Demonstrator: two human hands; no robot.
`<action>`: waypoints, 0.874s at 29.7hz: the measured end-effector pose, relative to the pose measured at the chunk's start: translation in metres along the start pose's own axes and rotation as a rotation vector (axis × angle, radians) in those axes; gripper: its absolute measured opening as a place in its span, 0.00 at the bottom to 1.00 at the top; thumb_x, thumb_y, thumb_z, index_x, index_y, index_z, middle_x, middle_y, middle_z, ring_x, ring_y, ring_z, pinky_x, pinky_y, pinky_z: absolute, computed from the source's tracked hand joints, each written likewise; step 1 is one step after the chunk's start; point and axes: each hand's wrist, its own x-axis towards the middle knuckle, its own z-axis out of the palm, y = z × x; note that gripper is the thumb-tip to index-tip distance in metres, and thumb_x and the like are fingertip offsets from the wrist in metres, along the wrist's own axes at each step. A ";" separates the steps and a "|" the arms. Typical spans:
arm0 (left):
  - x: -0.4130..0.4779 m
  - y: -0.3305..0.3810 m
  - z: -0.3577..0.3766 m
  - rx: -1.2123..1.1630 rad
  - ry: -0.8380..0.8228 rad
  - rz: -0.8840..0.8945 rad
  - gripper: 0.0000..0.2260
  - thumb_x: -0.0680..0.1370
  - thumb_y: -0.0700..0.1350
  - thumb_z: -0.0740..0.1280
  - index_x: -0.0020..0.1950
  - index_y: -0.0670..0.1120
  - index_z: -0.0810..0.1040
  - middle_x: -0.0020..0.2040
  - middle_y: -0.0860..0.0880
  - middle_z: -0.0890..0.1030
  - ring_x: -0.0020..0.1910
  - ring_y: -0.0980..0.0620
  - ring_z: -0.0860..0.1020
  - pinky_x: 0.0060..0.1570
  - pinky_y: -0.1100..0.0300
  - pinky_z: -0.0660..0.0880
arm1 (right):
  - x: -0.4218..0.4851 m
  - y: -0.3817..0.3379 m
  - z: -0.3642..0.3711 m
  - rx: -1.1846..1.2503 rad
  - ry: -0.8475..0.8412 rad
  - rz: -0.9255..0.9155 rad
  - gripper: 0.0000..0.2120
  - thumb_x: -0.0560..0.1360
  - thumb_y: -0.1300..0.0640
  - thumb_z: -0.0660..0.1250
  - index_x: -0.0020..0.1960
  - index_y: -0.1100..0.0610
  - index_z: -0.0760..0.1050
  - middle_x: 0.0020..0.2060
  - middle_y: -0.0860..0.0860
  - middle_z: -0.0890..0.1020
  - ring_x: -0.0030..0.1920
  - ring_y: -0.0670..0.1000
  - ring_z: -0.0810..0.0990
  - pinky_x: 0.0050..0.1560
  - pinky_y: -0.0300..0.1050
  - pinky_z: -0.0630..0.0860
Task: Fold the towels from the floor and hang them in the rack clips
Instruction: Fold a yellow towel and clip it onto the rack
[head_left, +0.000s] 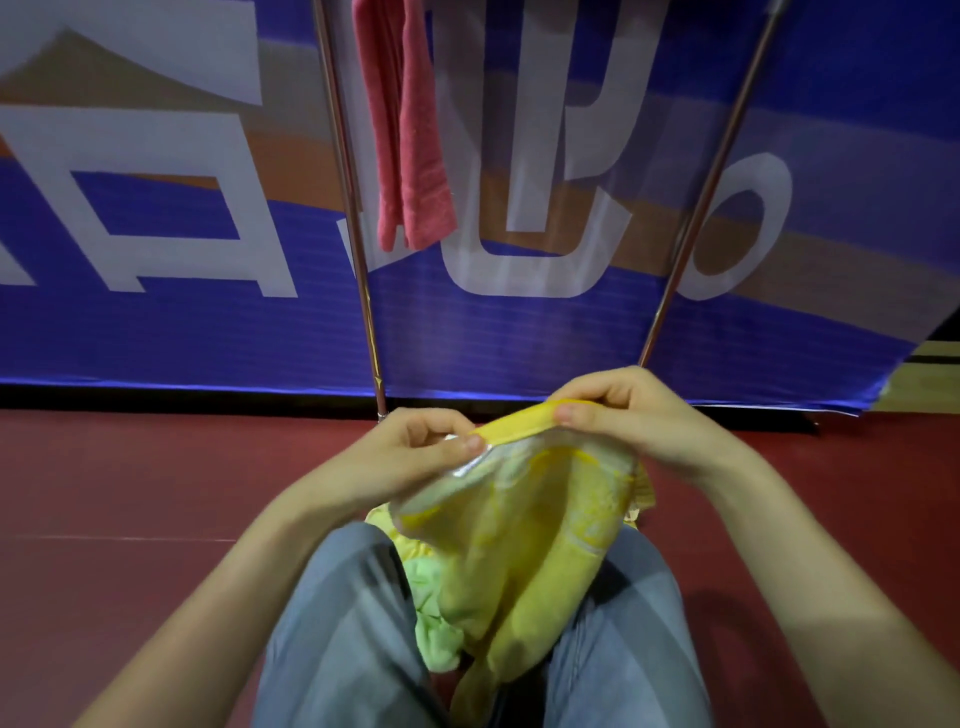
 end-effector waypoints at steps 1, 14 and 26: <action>0.000 -0.001 -0.004 0.017 -0.022 -0.025 0.13 0.64 0.54 0.69 0.39 0.45 0.81 0.33 0.46 0.77 0.33 0.53 0.72 0.34 0.65 0.67 | -0.001 0.000 -0.005 0.025 0.035 -0.002 0.06 0.67 0.57 0.66 0.38 0.52 0.82 0.32 0.46 0.84 0.36 0.41 0.81 0.37 0.32 0.75; -0.005 -0.020 0.004 -0.301 0.338 0.049 0.19 0.62 0.57 0.73 0.37 0.40 0.78 0.29 0.47 0.80 0.27 0.53 0.78 0.28 0.63 0.74 | -0.019 0.032 -0.018 -0.180 -0.026 0.214 0.10 0.73 0.62 0.64 0.37 0.52 0.79 0.27 0.40 0.81 0.31 0.35 0.75 0.36 0.27 0.70; 0.009 -0.013 0.055 -0.039 0.474 0.098 0.10 0.74 0.39 0.66 0.32 0.46 0.79 0.29 0.51 0.77 0.33 0.55 0.75 0.35 0.62 0.73 | -0.016 0.031 0.006 0.075 0.105 0.148 0.12 0.75 0.62 0.61 0.34 0.56 0.76 0.23 0.44 0.77 0.26 0.38 0.72 0.29 0.29 0.68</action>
